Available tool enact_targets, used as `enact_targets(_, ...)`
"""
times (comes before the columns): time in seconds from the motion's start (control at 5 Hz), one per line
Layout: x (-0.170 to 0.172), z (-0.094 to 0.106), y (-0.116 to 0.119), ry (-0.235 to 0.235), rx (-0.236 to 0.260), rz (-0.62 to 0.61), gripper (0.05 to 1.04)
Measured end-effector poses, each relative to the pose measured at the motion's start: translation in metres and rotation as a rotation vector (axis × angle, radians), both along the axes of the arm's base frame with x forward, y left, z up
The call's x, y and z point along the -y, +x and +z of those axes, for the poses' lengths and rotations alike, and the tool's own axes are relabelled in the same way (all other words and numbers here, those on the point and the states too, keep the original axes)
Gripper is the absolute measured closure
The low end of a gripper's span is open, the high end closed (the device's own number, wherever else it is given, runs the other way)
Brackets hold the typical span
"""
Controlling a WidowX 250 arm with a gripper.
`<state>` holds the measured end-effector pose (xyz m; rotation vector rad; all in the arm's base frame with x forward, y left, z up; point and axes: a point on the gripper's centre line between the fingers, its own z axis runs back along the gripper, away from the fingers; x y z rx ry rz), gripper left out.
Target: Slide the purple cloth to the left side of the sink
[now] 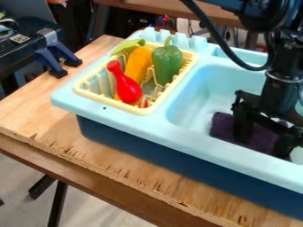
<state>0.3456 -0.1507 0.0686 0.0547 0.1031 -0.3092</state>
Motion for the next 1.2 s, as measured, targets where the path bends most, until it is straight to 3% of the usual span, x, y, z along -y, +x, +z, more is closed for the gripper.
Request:
enact_targets(0.4,-0.031,0.012,-0.002,0.068,0.012,0.027,0.081)
enact_targets(0.6,-0.06,0.021,-0.004,-0.054,0.079,-0.018,0.081)
enact_targets(0.8,-0.064,0.021,-0.002,-0.143,0.131,-0.055,0.081)
enact_targets(1.2,-0.062,0.028,0.01,-0.165,0.177,-0.098,0.081)
